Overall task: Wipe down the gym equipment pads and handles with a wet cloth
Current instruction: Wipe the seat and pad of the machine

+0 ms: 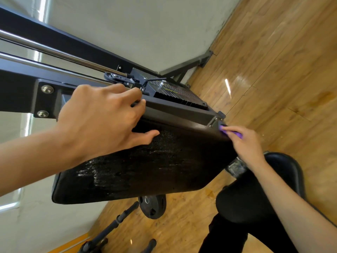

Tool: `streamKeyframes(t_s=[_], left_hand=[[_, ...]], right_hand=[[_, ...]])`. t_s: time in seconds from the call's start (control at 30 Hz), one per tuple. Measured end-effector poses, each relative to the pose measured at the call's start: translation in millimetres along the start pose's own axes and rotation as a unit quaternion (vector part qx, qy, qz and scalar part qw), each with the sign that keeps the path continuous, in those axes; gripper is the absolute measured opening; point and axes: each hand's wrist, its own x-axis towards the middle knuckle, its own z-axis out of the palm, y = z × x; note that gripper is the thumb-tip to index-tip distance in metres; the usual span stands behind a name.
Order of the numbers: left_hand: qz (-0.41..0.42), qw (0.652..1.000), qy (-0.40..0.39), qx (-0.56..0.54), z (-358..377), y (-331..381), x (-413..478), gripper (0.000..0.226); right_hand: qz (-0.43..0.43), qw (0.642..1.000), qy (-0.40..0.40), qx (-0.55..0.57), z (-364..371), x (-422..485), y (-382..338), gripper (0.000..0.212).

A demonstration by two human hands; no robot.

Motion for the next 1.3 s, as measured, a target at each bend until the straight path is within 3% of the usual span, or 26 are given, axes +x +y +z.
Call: streamKeyframes(t_s=[0.1, 0.17, 0.33, 0.4, 0.47, 0.53, 0.6, 0.67, 0.77, 0.9, 0.97, 1.2, 1.3], left_hand=[[0.002, 1.000, 0.000, 0.006, 0.0, 0.1, 1.0, 0.092], [0.003, 1.000, 0.002, 0.004, -0.6, 0.4, 0.4, 0.090], [0.009, 1.000, 0.008, -0.006, -2.0, 0.2, 1.4, 0.085], [0.009, 1.000, 0.010, -0.006, -1.8, -0.1, 1.2, 0.086], [0.008, 1.000, 0.017, -0.003, -1.4, -0.3, 1.2, 0.086], [0.007, 1.000, 0.020, -0.002, -1.0, -0.1, 0.9, 0.085], [0.006, 1.000, 0.026, 0.000, 0.2, -0.1, 1.0, 0.086], [0.009, 1.000, 0.025, -0.003, 0.9, 0.2, 1.6, 0.088], [0.013, 0.999, 0.029, -0.004, 1.0, 0.3, 1.4, 0.090], [0.015, 0.999, 0.034, 0.001, 1.6, 0.1, 0.7, 0.091], [0.015, 1.000, 0.027, 0.003, 1.0, 0.6, 1.3, 0.090], [0.018, 0.999, 0.030, 0.005, 1.7, 0.7, 2.2, 0.088], [0.019, 0.999, 0.040, 0.014, 3.4, 0.9, 1.9, 0.087]], right_hand=[[0.064, 0.998, 0.000, -0.011, -6.6, 13.1, 17.4, 0.032], [0.055, 0.998, -0.021, 0.000, 4.1, 15.2, -8.8, 0.026], [-0.214, 0.974, -0.047, 0.060, 34.8, -14.0, -117.0, 0.026], [-0.247, 0.967, -0.030, 0.060, 38.4, -14.1, -110.6, 0.027], [-0.164, 0.986, -0.012, 0.041, 30.3, -4.0, -68.1, 0.028], [-0.022, 1.000, 0.004, -0.012, 11.2, 4.0, -11.7, 0.029], [0.086, 0.996, 0.009, -0.012, -5.3, 14.6, 27.3, 0.031], [0.137, 0.990, 0.006, 0.021, -10.0, 26.3, 44.2, 0.034], [0.120, 0.993, -0.014, 0.008, 1.1, 29.2, 23.0, 0.029], [-0.102, 0.993, -0.050, 0.034, 18.6, 2.7, -52.2, 0.029], [-0.160, 0.985, -0.054, 0.037, 24.5, -2.9, -60.5, 0.034], [-0.078, 0.997, -0.025, 0.004, 17.8, 12.3, 3.2, 0.026], [-0.001, 1.000, -0.023, 0.006, 6.2, 23.2, 31.1, 0.021]])
